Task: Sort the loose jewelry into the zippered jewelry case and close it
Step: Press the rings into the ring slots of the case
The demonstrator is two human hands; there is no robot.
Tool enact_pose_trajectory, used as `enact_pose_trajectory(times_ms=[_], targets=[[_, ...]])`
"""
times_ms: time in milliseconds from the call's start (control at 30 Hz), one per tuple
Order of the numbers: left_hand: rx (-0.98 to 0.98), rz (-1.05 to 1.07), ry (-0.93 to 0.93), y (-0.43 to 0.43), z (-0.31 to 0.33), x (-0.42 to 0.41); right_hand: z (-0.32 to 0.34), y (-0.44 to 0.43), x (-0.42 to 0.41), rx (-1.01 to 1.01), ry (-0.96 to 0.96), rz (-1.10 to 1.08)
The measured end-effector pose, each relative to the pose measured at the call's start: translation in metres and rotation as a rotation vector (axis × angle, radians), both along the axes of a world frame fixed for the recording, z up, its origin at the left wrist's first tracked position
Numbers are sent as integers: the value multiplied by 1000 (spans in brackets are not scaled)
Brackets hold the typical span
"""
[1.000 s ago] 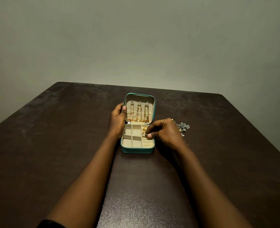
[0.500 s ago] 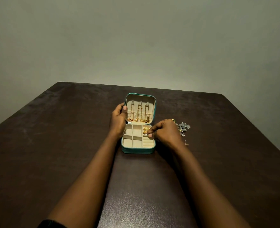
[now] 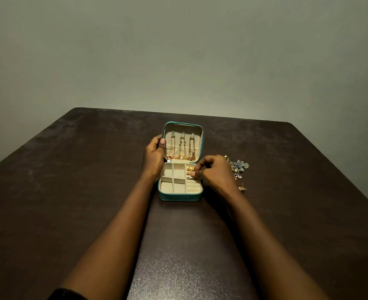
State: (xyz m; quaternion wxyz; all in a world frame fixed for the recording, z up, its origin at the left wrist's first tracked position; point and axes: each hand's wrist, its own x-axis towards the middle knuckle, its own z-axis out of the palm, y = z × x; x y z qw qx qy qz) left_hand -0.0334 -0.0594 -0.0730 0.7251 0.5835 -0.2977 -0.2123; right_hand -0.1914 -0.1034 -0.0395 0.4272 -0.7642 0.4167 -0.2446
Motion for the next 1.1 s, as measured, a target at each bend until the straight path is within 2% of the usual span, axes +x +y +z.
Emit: enact_pose_trajectory(times_ms=[200,400,500,733,867,1100], targets=[[-9,5,6,0,1,-1,3,-1,-2,-30,-18,-8],[5,10,16,-1,1,0,17,-40,-35,-77,-66,-203],[10,15,11,-1,1,-1,16,-57,-53,-44,-19,-261],[18,20,20,0,3,-1,11,-69,-64,29,123,-183],[5,16,19,0,4,-3,6,-72,-64,-31,167,-215],[-1,9,25,1,5,-4,-1,-61,-44,-217,107,-259]])
